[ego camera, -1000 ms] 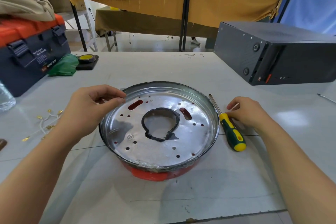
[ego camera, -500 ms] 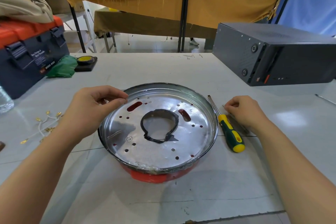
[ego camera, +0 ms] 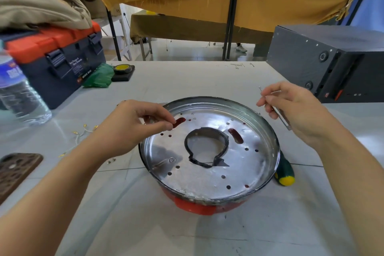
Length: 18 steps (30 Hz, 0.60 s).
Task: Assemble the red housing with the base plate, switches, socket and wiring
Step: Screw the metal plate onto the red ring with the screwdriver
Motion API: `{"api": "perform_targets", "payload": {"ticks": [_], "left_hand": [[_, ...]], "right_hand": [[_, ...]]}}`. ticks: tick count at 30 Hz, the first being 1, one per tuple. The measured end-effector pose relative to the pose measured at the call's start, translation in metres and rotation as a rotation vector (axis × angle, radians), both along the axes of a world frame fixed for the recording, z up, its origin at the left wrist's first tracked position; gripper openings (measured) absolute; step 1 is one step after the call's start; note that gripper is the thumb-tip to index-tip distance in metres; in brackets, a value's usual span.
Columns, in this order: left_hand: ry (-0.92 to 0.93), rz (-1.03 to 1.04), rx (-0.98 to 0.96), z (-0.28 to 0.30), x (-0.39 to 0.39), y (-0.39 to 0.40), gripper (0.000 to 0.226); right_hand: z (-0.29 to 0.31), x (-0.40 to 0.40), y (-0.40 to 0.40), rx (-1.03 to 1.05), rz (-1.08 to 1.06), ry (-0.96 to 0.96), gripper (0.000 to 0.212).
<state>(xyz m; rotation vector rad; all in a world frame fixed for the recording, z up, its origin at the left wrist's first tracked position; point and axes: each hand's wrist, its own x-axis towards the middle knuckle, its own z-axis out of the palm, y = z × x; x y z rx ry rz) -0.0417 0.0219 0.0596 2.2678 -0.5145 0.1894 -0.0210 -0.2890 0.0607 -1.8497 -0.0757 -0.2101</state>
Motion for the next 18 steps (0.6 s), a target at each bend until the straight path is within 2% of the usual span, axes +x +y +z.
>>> {"api": "perform_targets", "payload": {"ticks": [3,6,9,13,18], "left_hand": [[0.018,-0.064,0.073,0.007,-0.001,0.005,0.006],[0.052,-0.112,0.176,0.014,-0.001,0.008,0.006],[0.131,-0.198,0.274,0.022,0.003,0.011,0.004],[0.23,-0.323,0.447,0.033,0.011,0.008,0.008],[0.399,-0.433,0.663,0.042,0.022,-0.002,0.007]], "right_hand": [[0.013,-0.006,0.019,0.279,0.199,0.042,0.034],[0.018,-0.007,0.036,0.544,0.369,0.128,0.034],[0.017,-0.007,0.05,0.681,0.498,0.195,0.037],[0.014,-0.006,0.062,0.651,0.577,0.227,0.028],[0.007,-0.008,0.074,0.319,0.593,0.223,0.024]]}}
